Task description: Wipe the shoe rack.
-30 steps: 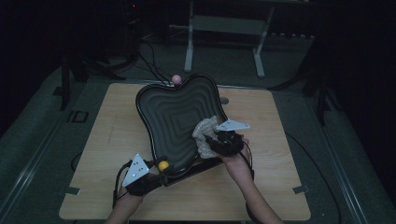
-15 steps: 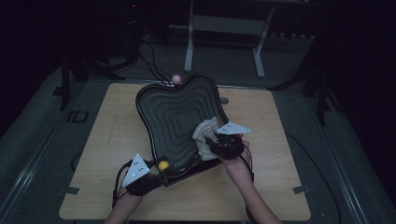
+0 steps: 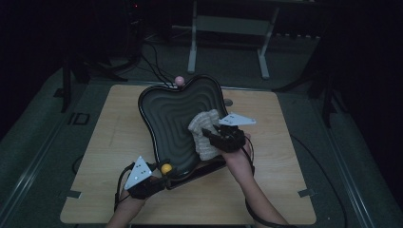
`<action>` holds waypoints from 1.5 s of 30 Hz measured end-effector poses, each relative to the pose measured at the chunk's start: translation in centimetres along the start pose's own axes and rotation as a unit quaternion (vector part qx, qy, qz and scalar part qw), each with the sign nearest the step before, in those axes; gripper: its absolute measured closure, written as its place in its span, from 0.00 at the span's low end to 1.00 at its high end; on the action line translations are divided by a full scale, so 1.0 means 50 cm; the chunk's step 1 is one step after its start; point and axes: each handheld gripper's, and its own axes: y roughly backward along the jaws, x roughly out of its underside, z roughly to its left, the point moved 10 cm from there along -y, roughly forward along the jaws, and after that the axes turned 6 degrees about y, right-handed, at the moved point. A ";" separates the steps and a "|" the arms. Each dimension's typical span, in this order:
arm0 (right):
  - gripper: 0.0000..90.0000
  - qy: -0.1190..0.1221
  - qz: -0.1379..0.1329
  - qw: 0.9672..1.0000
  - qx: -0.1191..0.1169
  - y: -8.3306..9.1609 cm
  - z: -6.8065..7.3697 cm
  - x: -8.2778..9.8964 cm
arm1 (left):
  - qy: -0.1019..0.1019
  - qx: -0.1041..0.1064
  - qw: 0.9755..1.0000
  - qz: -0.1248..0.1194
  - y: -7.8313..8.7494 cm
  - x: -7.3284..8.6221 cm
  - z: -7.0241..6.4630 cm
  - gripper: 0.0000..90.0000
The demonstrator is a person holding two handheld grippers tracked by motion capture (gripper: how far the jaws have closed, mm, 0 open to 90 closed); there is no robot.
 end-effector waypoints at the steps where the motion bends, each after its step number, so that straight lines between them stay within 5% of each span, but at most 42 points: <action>1: 0.76 0.008 -0.002 1.000 0.007 -0.004 0.001 -0.009 | -0.001 -0.002 1.000 0.000 0.000 0.000 -0.001 0.65; 2: 0.76 0.019 -0.002 1.000 0.013 -0.007 0.001 -0.017 | 0.001 0.000 1.000 -0.001 0.001 0.001 0.000 0.65; 4: 0.76 -0.001 -0.008 1.000 -0.003 -0.015 0.005 -0.034 | -0.005 -0.005 1.000 0.003 0.000 0.000 0.000 0.65; 5: 0.76 0.022 -0.006 1.000 0.015 -0.019 0.001 -0.042 | -0.002 -0.004 1.000 0.001 0.000 0.000 0.000 0.65; 7: 0.76 -0.003 -0.009 1.000 -0.004 -0.029 0.003 -0.060 | 0.000 0.001 1.000 -0.001 0.000 0.000 0.000 0.65; 8: 0.76 0.016 -0.012 1.000 0.017 -0.033 -0.003 -0.072 | -0.004 -0.001 1.000 0.002 0.000 0.000 0.000 0.65; 10: 0.76 -0.004 -0.015 1.000 0.003 -0.043 -0.003 -0.094 | -0.004 -0.001 1.000 0.000 -0.001 0.000 0.000 0.65; 12: 0.76 0.018 -0.015 0.999 0.031 -0.055 -0.008 -0.119 | -0.002 0.000 1.000 0.002 -0.001 0.000 0.000 0.65; 13: 0.76 0.014 -0.014 1.000 0.013 -0.062 -0.004 -0.130 | -0.004 0.000 1.000 0.002 -0.001 0.000 0.001 0.65; 15: 0.76 0.021 -0.011 0.999 0.035 -0.077 -0.012 -0.152 | -0.004 -0.001 1.000 0.000 -0.001 0.000 0.001 0.65; 16: 0.76 0.011 -0.010 1.000 0.017 -0.085 -0.009 -0.162 | -0.005 0.000 1.000 0.002 -0.001 0.000 0.001 0.65; 18: 0.76 0.016 -0.011 0.999 0.038 -0.096 -0.017 -0.181 | -0.005 0.000 1.000 -0.001 -0.001 0.000 0.001 0.65; 20: 0.76 0.006 -0.011 0.999 0.032 -0.110 -0.020 -0.192 | -0.005 0.000 1.000 0.002 -0.001 0.000 0.001 0.65; 28: 0.76 0.011 0.008 0.997 0.071 -0.159 -0.053 -0.194 | -0.005 0.002 1.000 -0.001 -0.001 0.000 0.001 0.65; 34: 0.76 0.019 0.026 0.997 0.073 -0.178 -0.060 -0.183 | -0.005 0.001 1.000 0.000 -0.001 0.000 0.001 0.65; 45: 0.76 0.034 0.033 0.997 0.068 -0.163 -0.043 -0.141 | -0.006 0.000 1.000 -0.002 -0.001 0.000 0.001 0.65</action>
